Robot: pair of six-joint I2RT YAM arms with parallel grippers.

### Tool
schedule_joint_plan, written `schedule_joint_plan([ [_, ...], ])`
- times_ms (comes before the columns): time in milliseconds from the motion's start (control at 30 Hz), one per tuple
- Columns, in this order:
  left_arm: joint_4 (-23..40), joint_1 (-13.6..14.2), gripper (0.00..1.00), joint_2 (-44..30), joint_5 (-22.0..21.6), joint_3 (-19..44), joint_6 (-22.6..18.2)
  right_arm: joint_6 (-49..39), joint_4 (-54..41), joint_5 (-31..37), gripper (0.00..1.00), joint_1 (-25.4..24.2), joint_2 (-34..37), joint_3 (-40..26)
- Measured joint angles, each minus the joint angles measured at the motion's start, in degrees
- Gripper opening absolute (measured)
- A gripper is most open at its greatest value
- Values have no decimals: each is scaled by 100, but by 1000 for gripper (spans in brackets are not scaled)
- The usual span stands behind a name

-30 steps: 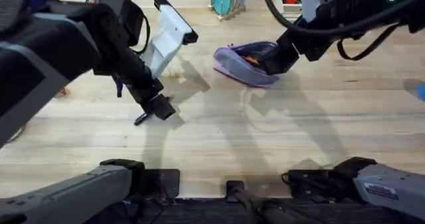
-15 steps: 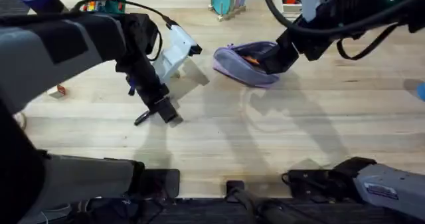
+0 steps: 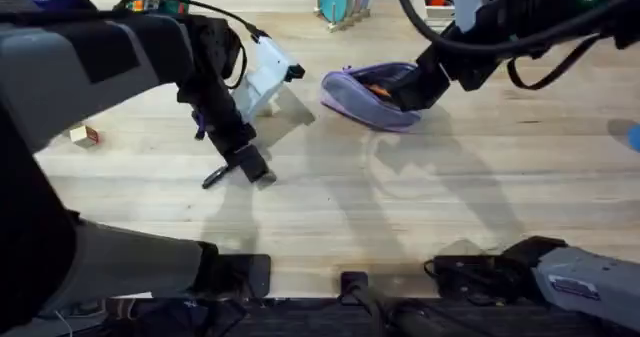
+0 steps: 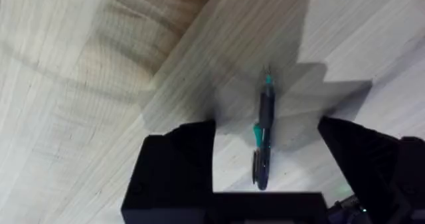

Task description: Unzip the bag, pick up the pens from the table one at a time and place them inside, then zip the bag closed.

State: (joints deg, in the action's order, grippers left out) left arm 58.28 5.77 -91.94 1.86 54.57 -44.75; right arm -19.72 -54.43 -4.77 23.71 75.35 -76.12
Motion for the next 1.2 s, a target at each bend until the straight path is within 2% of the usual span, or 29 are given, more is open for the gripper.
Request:
schedule_joint_plan([
  [233, -7, 244, 997, -35, -236, -2, 28, -1, 0, -16, 997, -213, 0, 0],
  [267, -18, 291, 965, -37, -309, -5, 38, -3, 0, -18, 997, -256, 0, 0],
  [367, -59, 419, 788, -79, -506, 0, 37, -1, 0, -18, 997, -357, 0, 0],
  [500, -43, 553, 719, -81, -619, -2, 39, -3, 2, -18, 996, -403, 0, 0],
  [567, -35, 584, 603, -85, -621, -2, 16, -3, 0, -18, 997, -403, 0, 0],
  [667, -37, 600, 369, -85, -622, -2, 10, -1, -4, -18, 997, -403, 0, 0],
  [833, -14, 609, 82, -83, -590, -1, -1, -2, -68, -19, 996, -403, 0, 0],
  [900, -15, 619, 53, -83, -598, 4, -2, -3, -103, -21, 997, -403, 0, 0],
  [1200, -17, 619, 46, -83, -600, 9, 0, 5, -109, -57, 996, -403, 0, 0],
])
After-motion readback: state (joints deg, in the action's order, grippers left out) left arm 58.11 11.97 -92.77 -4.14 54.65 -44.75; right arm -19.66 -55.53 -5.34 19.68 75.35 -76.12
